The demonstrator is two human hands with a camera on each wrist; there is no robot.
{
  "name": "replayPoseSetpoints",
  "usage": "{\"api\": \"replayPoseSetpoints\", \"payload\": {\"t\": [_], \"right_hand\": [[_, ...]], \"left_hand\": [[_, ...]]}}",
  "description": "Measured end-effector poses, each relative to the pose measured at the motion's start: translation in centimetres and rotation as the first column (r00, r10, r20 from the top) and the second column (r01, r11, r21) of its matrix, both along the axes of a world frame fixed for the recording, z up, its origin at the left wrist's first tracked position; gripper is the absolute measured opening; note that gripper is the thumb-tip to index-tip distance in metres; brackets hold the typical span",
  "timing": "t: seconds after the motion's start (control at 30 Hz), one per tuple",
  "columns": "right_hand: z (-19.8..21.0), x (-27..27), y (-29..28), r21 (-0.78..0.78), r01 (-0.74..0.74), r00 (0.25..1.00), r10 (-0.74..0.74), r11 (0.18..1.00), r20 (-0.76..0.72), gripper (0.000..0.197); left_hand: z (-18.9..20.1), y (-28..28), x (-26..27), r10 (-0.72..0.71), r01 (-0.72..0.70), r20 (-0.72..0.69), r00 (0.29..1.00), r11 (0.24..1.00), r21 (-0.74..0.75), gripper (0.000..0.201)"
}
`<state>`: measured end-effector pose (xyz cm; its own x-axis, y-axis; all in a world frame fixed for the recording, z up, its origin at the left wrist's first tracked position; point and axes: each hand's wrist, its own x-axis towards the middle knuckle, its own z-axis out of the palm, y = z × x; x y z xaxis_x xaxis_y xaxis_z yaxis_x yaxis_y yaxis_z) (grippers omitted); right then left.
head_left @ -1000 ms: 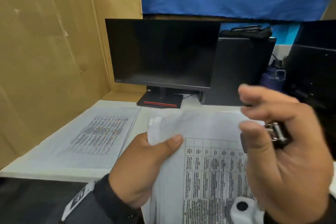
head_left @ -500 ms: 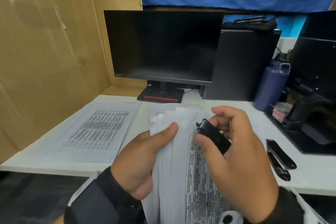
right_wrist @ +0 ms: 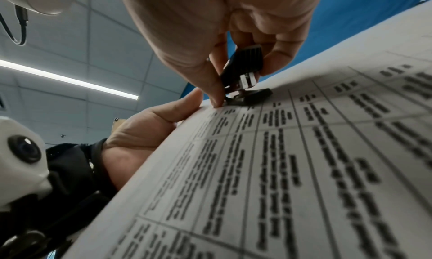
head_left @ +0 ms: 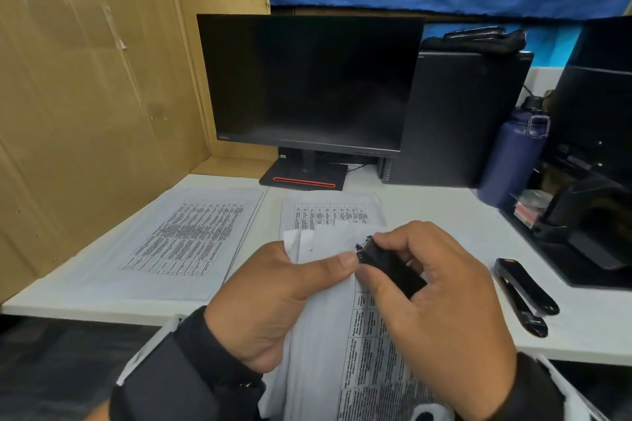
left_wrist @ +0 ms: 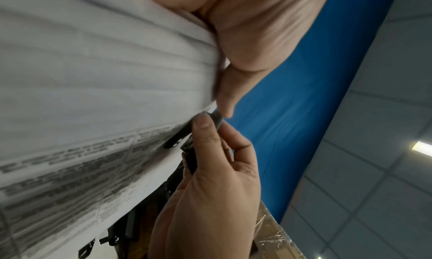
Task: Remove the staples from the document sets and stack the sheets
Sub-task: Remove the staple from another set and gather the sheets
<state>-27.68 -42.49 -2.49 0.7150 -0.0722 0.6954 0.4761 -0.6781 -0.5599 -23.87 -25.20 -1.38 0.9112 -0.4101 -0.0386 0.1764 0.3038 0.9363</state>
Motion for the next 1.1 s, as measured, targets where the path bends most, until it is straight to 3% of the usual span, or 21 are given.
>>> {"api": "replayPoseSetpoints", "payload": {"t": [0.27, 0.53, 0.7, 0.77, 0.87, 0.93, 0.97, 1.03, 1.1], "right_hand": [[-0.4, 0.3, 0.1, 0.010, 0.025, 1.000, -0.025, 1.000, 0.006, 0.037], [-0.5, 0.3, 0.0, 0.027, 0.066, 0.996, -0.068, 0.997, 0.064, 0.032], [-0.6, 0.3, 0.2, -0.007, 0.070, 0.994, -0.069, 0.998, 0.085, 0.032], [-0.5, 0.4, 0.2, 0.071, 0.011, 0.998, -0.015, 0.997, 0.055, 0.030], [-0.7, 0.6, 0.6, 0.364, -0.101, 0.985, 0.144, 0.926, -0.094, 0.026], [-1.0, 0.6, 1.0, 0.426, -0.118, 0.978, 0.179, 0.897, -0.107, 0.025], [-1.1, 0.5, 1.2, 0.379, -0.118, 0.985, 0.155, 0.918, -0.070, 0.025], [-1.1, 0.5, 0.9, 0.111, -0.070, 0.994, 0.061, 0.991, 0.085, 0.026], [-1.4, 0.7, 0.4, -0.111, -0.008, 0.981, 0.029, 0.994, 0.192, 0.025]], "left_hand": [[-0.4, -0.4, 0.0, 0.120, -0.118, -0.041, 0.992, 0.993, 0.029, 0.025], [-0.8, -0.8, -0.5, 0.177, -0.231, 0.288, 0.941, 0.959, 0.165, 0.014], [-1.2, -0.9, -0.9, 0.182, -0.274, 0.397, 0.900, 0.943, 0.190, 0.013], [-1.2, -1.0, -1.0, 0.188, -0.283, 0.420, 0.888, 0.943, 0.177, 0.016], [-1.2, -1.2, -1.1, 0.191, -0.274, 0.423, 0.886, 0.951, 0.144, 0.021], [-1.2, -1.2, -1.0, 0.209, -0.279, 0.391, 0.896, 0.952, 0.130, 0.022], [-1.3, -1.1, -1.0, 0.207, -0.274, 0.384, 0.900, 0.953, 0.128, 0.022], [-1.4, -1.0, -0.9, 0.193, -0.267, 0.394, 0.899, 0.953, 0.142, 0.019], [-1.4, -1.0, -1.0, 0.182, -0.259, 0.406, 0.896, 0.955, 0.144, 0.015]]}}
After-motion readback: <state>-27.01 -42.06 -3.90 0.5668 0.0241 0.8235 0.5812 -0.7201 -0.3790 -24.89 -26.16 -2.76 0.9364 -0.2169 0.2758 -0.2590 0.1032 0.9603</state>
